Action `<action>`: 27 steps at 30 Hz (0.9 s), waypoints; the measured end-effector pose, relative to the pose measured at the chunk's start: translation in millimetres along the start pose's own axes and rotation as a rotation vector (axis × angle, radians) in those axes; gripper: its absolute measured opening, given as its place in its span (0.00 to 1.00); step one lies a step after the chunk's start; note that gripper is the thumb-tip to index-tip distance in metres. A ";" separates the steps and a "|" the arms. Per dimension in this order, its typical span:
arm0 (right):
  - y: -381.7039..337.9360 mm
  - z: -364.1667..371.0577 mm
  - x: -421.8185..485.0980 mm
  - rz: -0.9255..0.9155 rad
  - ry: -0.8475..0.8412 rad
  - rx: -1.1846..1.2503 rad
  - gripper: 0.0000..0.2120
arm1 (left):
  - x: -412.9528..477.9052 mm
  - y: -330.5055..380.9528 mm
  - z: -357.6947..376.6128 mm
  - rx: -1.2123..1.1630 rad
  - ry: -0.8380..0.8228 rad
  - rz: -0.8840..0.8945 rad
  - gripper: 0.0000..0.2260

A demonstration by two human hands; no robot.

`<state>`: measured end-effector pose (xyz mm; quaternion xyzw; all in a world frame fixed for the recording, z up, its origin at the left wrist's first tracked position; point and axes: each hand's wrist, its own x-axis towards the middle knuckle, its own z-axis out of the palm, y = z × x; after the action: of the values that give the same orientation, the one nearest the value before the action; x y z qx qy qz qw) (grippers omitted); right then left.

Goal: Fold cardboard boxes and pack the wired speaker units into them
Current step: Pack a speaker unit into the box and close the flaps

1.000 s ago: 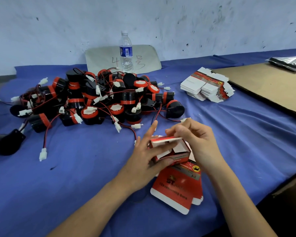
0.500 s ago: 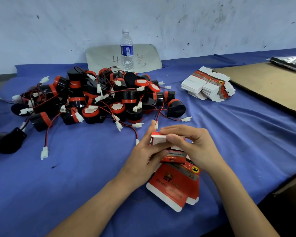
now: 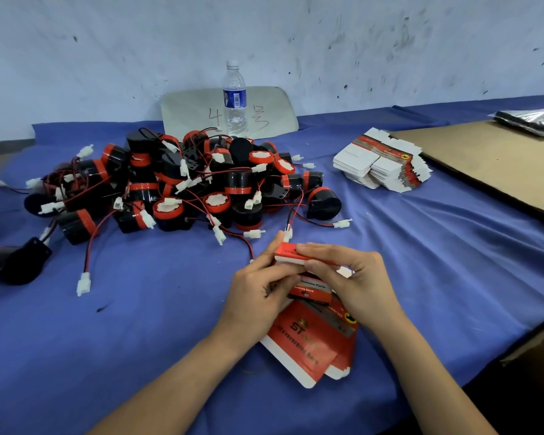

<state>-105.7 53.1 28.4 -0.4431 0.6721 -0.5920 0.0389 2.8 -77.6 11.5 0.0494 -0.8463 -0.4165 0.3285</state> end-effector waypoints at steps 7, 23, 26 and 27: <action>3.1 4.0 -2.8 0.035 0.017 0.088 0.13 | -3.0 4.2 0.1 -0.176 0.168 -0.051 0.09; 0.2 -12.0 -0.8 0.064 -0.332 -0.028 0.16 | 3.4 -5.6 -17.2 -0.273 0.021 -0.142 0.06; 0.4 -16.1 0.4 0.018 -0.406 -0.061 0.16 | 4.2 -10.3 -21.5 -0.275 -0.029 -0.169 0.04; 1.5 -16.9 1.3 0.016 -0.416 -0.081 0.16 | 4.4 -11.7 -22.8 -0.275 -0.046 -0.169 0.04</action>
<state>-117.0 65.0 32.8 -0.5514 0.6765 -0.4599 0.1637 10.8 -102.1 15.1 0.0652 -0.7815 -0.5556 0.2764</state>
